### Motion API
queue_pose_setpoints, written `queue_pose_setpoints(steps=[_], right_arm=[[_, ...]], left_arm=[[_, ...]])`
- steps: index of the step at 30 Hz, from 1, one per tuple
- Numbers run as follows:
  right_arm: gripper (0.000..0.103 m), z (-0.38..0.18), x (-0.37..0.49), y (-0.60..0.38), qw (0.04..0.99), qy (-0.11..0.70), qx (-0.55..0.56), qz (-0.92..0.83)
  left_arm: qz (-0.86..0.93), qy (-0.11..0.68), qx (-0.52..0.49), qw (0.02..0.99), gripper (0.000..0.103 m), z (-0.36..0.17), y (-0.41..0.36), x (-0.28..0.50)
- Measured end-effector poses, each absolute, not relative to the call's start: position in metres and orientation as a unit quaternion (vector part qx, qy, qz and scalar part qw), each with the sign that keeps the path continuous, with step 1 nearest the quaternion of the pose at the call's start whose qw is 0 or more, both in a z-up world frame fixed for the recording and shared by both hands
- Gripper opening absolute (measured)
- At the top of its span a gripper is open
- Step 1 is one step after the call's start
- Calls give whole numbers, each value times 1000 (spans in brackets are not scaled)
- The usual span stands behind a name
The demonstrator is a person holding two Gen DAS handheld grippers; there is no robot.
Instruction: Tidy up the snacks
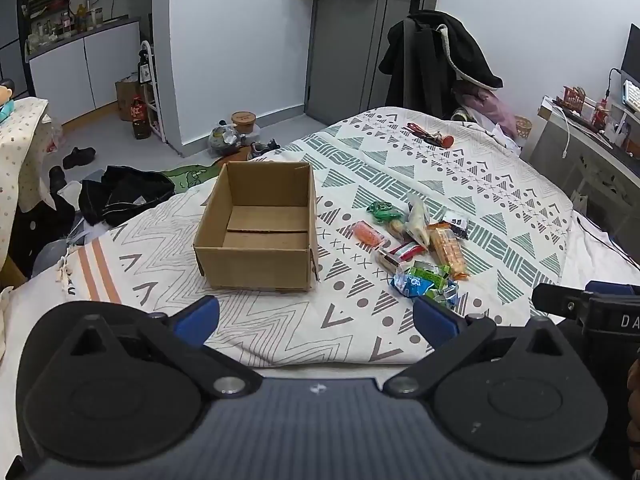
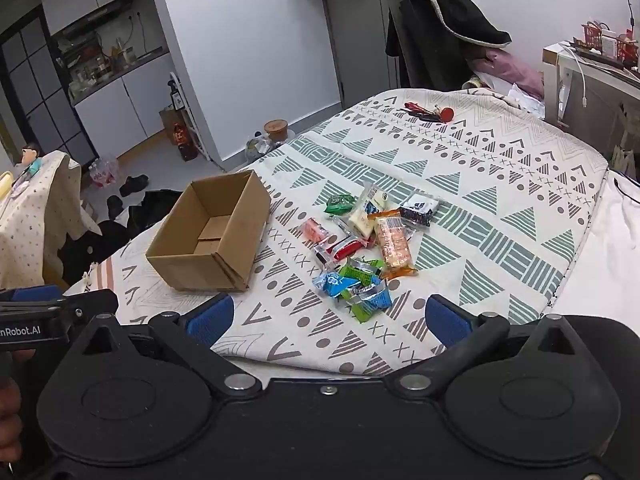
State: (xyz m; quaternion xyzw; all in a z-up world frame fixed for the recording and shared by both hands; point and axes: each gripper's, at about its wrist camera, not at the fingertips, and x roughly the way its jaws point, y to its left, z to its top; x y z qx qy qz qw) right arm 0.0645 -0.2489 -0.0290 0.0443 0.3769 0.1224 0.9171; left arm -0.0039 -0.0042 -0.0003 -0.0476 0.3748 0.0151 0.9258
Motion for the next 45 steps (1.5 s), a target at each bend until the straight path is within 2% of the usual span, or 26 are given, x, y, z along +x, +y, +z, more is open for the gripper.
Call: queue_pose_setpoints(steps=[45], right_arm=[[103,-31,62,-253,917,381,34,114]], left_arm=[[11,379,-36,925,102,2,-13,2]])
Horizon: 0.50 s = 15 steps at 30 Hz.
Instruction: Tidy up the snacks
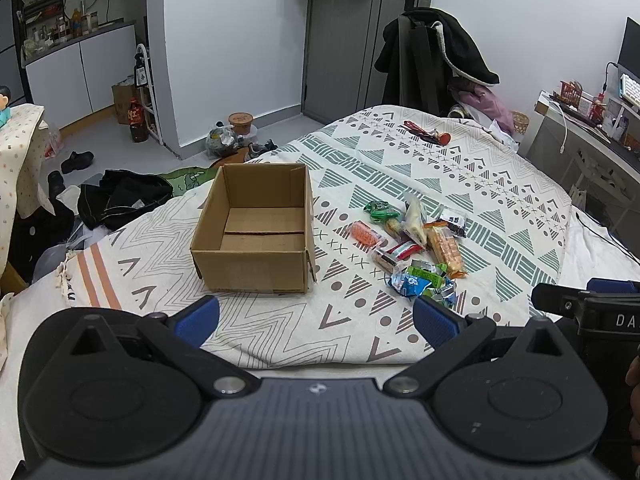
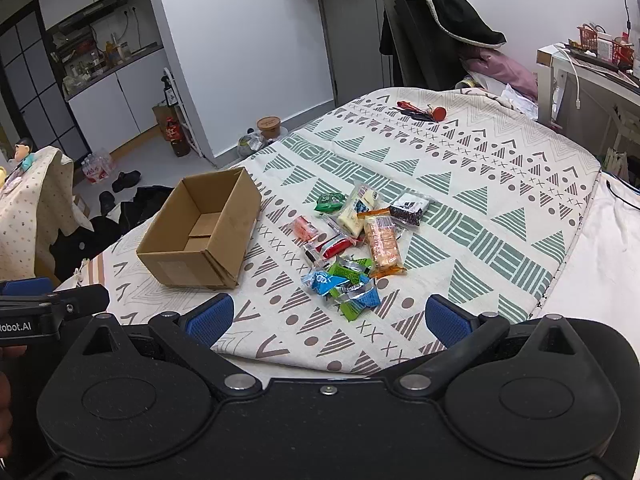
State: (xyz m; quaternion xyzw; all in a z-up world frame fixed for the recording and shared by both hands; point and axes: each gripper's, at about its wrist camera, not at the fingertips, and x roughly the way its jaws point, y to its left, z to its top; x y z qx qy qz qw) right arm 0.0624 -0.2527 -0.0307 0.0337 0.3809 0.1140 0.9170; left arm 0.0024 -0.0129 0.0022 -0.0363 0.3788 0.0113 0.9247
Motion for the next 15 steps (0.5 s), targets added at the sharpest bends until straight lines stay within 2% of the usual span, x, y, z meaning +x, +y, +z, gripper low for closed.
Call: queue_pose_setpoints(steps=[15], right_arm=[[103,-32,62,-253,917,382,34,113]], left_arm=[[11,379,-36,924,102,1,-12,2]])
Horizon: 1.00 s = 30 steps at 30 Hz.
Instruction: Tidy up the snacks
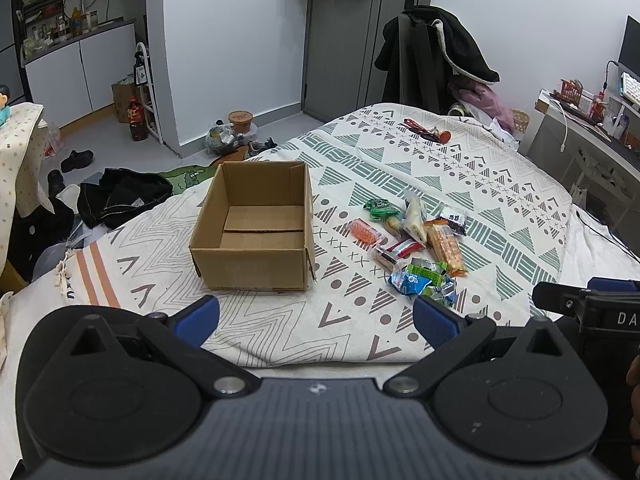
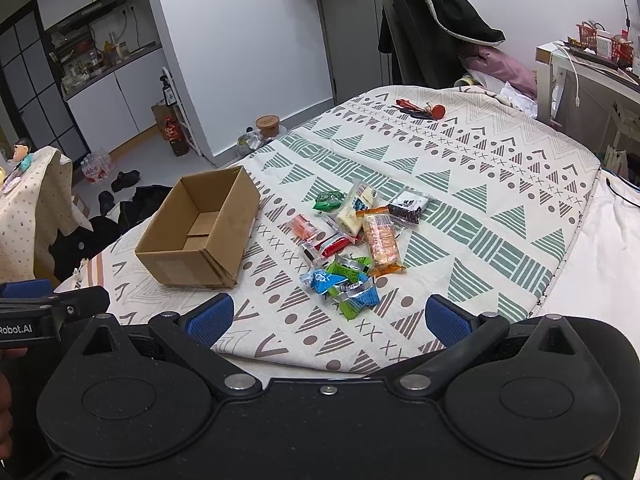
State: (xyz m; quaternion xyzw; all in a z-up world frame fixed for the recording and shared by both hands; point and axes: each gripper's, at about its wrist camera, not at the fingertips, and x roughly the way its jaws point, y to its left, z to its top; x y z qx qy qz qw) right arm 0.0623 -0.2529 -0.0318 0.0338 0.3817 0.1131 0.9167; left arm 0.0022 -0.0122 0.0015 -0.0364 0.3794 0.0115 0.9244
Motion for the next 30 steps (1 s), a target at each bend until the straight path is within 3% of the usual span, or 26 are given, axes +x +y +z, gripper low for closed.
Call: queue_pose_setpoints(steps=[30], right_arm=[[103,-49,81,-258,915,390,30,103]], left_arm=[[5,392,-37,919,102,-13,-15,20]])
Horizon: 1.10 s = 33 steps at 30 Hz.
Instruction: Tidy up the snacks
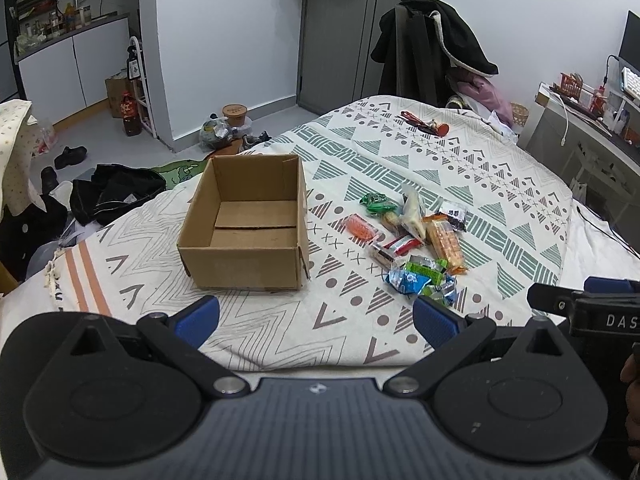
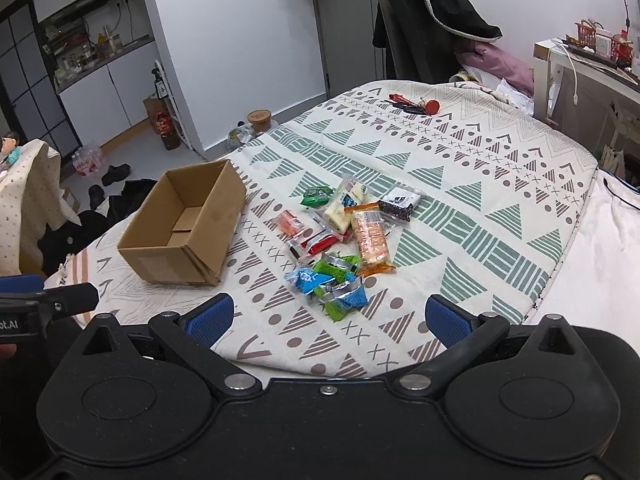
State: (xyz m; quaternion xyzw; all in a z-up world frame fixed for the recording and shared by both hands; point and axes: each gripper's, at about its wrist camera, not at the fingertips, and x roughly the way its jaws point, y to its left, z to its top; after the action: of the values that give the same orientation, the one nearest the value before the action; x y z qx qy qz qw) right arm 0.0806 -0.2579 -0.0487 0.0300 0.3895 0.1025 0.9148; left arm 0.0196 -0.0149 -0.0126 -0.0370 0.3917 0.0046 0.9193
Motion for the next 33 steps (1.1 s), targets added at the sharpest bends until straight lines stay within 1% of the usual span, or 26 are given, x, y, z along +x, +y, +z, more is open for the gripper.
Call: queue_pose_setpoints(steps=[7,9,12,15,17,19,25,27,29,31,33], right_arm=[[102,-65,100,-265,910,399,45,98],[101,-69,106,-268,908,405,52,96],[98,-77,116,-272,903,414,69,95],[93,-85,126,-274,896,425,81,98],[88,-90,131,-274,891,433,89,103],[85,-96,137,-273,885,441,99,109],[84,-114,154,-274,873,458,129,107],[77,-122,160,-274,867,469,138,102],[67,-129,165,-274,860,479,146,100],[64,-134,170,-274,856,482,153,103],[64,-137,174,-274,857,483,152,101]], left_arm=[[-2,398,-42,916,102,-23,-23,41],[-4,402,-46,915,100,-27,-26,48],[-8,404,-51,913,100,-33,-32,58],[-12,404,-55,913,99,-39,-38,66],[-11,407,-52,912,94,-43,-43,73],[-13,415,-52,908,93,-48,-48,81],[-14,427,-56,902,85,-63,-59,99],[-14,432,-60,900,81,-67,-60,104],[-13,438,-61,897,76,-72,-63,110],[-13,442,-62,895,74,-75,-65,116],[-9,446,-64,893,74,-80,-67,122]])
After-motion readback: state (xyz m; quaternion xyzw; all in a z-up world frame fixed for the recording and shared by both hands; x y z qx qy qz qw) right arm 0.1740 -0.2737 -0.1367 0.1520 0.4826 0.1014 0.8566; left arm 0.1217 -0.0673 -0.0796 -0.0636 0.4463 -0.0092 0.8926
